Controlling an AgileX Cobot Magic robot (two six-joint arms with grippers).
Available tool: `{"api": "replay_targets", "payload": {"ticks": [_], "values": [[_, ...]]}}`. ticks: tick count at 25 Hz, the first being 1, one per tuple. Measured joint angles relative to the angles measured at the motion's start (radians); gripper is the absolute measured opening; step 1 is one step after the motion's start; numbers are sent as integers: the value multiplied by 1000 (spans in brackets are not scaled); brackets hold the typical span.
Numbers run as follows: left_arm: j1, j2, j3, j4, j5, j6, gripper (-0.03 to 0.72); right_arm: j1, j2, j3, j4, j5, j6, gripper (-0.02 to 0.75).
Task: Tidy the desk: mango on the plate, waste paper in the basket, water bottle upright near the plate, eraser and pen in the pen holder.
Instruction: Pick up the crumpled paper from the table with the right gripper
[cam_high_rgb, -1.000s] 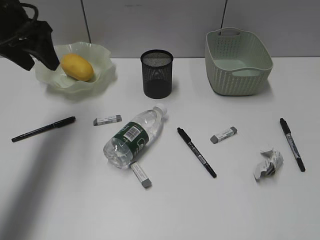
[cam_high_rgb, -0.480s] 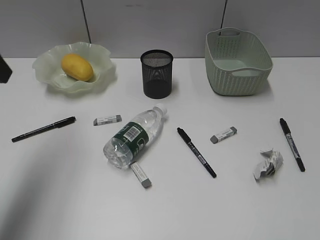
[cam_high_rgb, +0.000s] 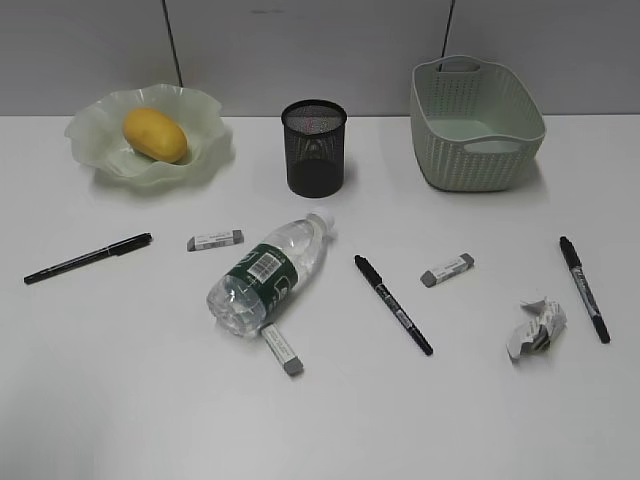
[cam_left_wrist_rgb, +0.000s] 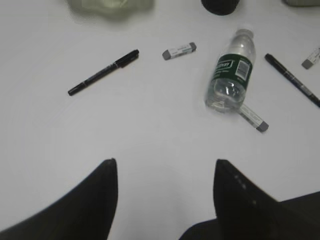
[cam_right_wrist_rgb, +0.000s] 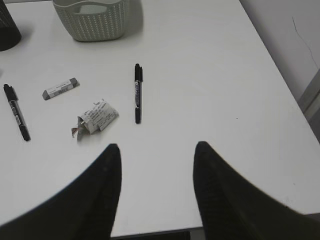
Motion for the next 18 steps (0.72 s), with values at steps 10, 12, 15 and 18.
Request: {"api": "replay_targets", "payload": {"ticks": [10, 12, 15, 18], "values": [[0, -338, 31, 59, 8, 0, 446, 0, 0, 0, 0, 0, 0, 382], [0, -338, 38, 70, 12, 0, 445, 0, 19, 0, 0, 0, 2, 382], [0, -338, 67, 73, 6, 0, 445, 0, 100, 0, 0, 0, 8, 382], [0, -338, 92, 75, 9, 0, 445, 3, 193, 0, 0, -2, 17, 382]]}}
